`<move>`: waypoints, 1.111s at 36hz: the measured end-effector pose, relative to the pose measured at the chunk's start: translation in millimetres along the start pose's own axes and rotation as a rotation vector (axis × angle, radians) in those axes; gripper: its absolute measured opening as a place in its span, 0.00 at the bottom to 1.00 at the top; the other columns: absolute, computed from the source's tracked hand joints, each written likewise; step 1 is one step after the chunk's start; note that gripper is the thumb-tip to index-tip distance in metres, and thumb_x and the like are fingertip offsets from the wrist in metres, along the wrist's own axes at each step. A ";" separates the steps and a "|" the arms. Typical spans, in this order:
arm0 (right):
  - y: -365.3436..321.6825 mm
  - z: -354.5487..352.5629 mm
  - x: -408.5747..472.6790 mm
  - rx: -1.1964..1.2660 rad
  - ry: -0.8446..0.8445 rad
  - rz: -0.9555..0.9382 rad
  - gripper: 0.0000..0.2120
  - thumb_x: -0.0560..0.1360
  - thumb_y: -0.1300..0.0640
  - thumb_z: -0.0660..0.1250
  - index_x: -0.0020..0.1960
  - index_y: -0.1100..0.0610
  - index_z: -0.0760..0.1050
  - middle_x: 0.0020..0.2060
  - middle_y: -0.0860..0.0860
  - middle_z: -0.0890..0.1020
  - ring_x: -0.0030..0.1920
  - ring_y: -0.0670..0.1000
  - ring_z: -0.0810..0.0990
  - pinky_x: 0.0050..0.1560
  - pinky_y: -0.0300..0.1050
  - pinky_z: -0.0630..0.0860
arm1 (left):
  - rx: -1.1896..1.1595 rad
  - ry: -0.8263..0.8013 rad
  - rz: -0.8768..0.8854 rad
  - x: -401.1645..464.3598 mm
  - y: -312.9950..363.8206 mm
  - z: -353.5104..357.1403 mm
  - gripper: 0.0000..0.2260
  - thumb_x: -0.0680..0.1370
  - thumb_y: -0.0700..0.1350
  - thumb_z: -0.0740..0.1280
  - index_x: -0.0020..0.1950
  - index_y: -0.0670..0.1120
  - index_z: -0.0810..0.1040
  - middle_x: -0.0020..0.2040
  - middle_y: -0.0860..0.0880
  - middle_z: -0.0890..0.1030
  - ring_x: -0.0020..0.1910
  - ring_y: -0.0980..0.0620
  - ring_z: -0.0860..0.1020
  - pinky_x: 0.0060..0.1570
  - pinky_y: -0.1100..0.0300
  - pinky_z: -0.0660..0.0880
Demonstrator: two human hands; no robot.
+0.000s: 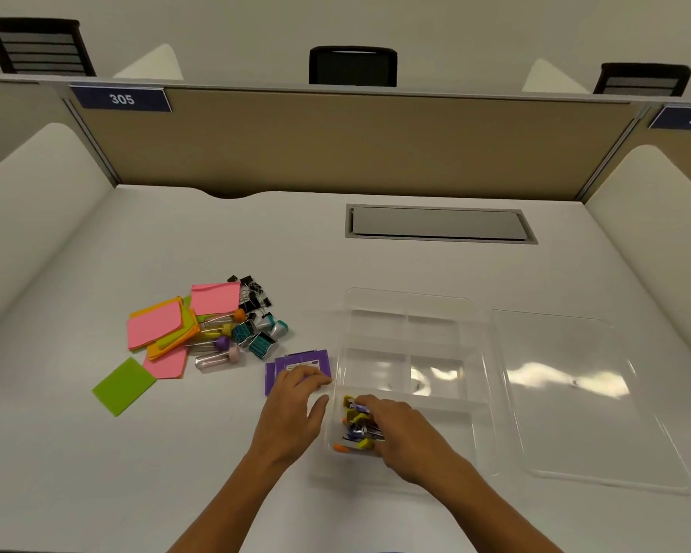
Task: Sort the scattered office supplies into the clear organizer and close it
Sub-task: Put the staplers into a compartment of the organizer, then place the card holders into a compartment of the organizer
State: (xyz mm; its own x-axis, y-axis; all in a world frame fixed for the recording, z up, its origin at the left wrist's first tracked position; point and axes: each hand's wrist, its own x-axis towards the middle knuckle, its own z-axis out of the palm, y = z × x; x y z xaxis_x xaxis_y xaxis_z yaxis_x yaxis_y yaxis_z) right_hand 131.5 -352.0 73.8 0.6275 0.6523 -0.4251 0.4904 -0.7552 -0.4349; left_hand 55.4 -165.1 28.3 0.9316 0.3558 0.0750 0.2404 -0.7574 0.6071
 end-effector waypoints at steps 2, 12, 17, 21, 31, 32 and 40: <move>-1.3 1.1 -1.0 -0.041 0.004 -0.012 0.33 0.76 0.55 0.72 0.76 0.45 0.60 0.70 0.50 0.73 0.66 0.52 0.75 0.66 0.46 0.71 | -0.004 0.004 -0.012 -1.0 -2.3 -0.8 0.17 0.75 0.47 0.72 0.64 0.50 0.78 0.63 0.51 0.77 0.65 0.51 0.72 0.64 0.59 0.69; -15.6 -11.5 4.6 0.120 0.060 -0.002 0.29 0.74 0.41 0.71 0.71 0.46 0.67 0.66 0.47 0.76 0.61 0.49 0.77 0.62 0.43 0.74 | -0.025 0.055 -0.113 -7.7 -12.6 -11.9 0.18 0.76 0.46 0.72 0.65 0.49 0.77 0.64 0.49 0.77 0.65 0.50 0.72 0.61 0.63 0.69; -26.8 -16.0 17.6 0.154 0.140 0.007 0.26 0.76 0.36 0.65 0.71 0.43 0.68 0.61 0.45 0.78 0.56 0.47 0.78 0.56 0.42 0.75 | -0.042 0.067 -0.216 -8.2 -26.9 -20.2 0.22 0.76 0.47 0.72 0.69 0.49 0.74 0.68 0.48 0.74 0.67 0.49 0.69 0.58 0.63 0.71; -40.2 -16.1 34.8 0.159 0.172 -0.032 0.25 0.77 0.38 0.65 0.72 0.42 0.66 0.61 0.44 0.78 0.54 0.45 0.78 0.56 0.41 0.77 | -0.054 0.055 -0.274 -4.7 -43.0 -24.0 0.26 0.75 0.48 0.72 0.71 0.51 0.69 0.71 0.49 0.70 0.70 0.49 0.67 0.59 0.62 0.72; -78.7 0.2 95.6 -0.113 0.084 -0.253 0.37 0.75 0.49 0.72 0.78 0.51 0.57 0.73 0.52 0.66 0.71 0.53 0.66 0.66 0.47 0.72 | -0.037 -0.114 -0.321 11.3 -68.7 -20.8 0.40 0.72 0.51 0.75 0.78 0.52 0.54 0.76 0.50 0.63 0.75 0.49 0.61 0.69 0.55 0.65; -82.9 1.8 102.7 -0.181 0.083 -0.262 0.38 0.75 0.50 0.73 0.78 0.52 0.57 0.75 0.53 0.65 0.72 0.55 0.65 0.68 0.49 0.70 | -0.035 -0.131 -0.310 13.7 -70.1 -19.8 0.41 0.72 0.50 0.75 0.78 0.51 0.53 0.76 0.50 0.63 0.75 0.49 0.61 0.69 0.55 0.66; -95.6 11.5 133.6 -0.536 0.050 -0.202 0.44 0.73 0.52 0.75 0.79 0.59 0.53 0.75 0.62 0.63 0.74 0.63 0.63 0.71 0.55 0.66 | 0.066 -0.154 -0.135 21.6 -77.1 -13.8 0.43 0.73 0.51 0.74 0.79 0.49 0.51 0.76 0.49 0.63 0.74 0.50 0.63 0.71 0.57 0.63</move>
State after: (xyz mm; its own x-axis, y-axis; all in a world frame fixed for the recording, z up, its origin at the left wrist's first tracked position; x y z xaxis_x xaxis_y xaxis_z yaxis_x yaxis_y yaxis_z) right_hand 161.5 -191.9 49.4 0.5108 0.7932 -0.3316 0.8336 -0.5513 -0.0349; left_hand 53.3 -91.5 -6.0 0.9193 0.3719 -0.1286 0.3781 -0.7445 0.5503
